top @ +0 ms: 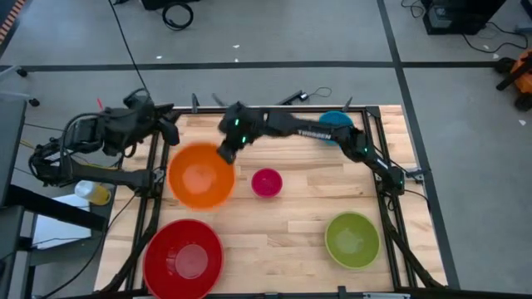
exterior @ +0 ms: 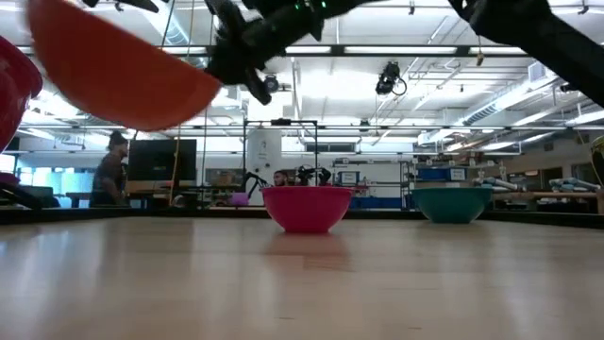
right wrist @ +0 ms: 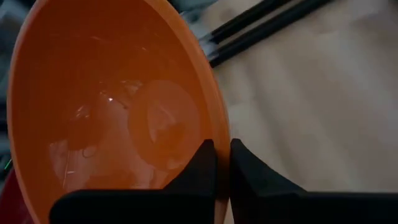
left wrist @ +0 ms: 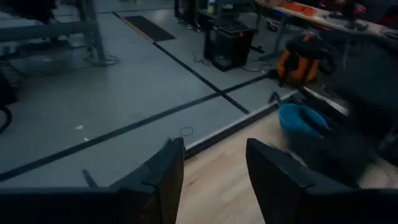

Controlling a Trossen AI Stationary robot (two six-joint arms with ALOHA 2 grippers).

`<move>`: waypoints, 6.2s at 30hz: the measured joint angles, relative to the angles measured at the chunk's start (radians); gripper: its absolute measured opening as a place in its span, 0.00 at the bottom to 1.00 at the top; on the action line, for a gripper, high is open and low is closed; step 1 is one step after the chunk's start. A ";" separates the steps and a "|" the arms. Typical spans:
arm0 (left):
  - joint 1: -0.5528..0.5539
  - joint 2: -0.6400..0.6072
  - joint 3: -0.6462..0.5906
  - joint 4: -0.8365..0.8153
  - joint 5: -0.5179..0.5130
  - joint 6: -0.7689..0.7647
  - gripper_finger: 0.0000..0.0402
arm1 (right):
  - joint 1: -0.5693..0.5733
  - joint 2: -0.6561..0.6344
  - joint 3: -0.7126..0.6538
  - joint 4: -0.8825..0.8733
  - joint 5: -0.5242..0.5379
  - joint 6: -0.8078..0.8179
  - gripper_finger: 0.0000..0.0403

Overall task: Nest bowls inside each other
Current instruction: Stack the orange bowl on the red bowl, then stack the green bowl on the orange bowl

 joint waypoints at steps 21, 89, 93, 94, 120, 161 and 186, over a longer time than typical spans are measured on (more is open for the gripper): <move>-0.001 0.100 -0.061 -0.013 0.149 -0.346 0.43 | 0.351 0.002 -0.103 0.365 0.093 -0.078 0.09; -0.437 0.647 -0.061 0.303 0.318 -0.243 0.43 | 0.835 -0.699 -1.075 -0.855 0.261 1.023 0.50; -0.437 0.649 -0.061 0.305 0.318 -0.245 0.43 | 0.834 -0.699 -1.153 -0.848 0.231 0.921 0.50; -0.437 0.649 -0.061 0.306 0.318 -0.245 0.43 | 0.831 -0.699 -1.174 -0.841 0.229 0.903 0.50; -0.371 0.642 -0.061 0.384 0.394 -0.224 0.43 | 0.684 -0.769 -0.998 -0.798 0.749 1.189 0.05; -0.116 0.620 -0.050 0.473 0.318 0.049 0.13 | 0.430 -0.765 -0.886 -0.209 1.035 0.658 0.19; -0.135 0.414 -0.051 -0.118 0.740 0.034 0.13 | 0.390 -0.880 -0.888 0.498 0.494 0.211 0.58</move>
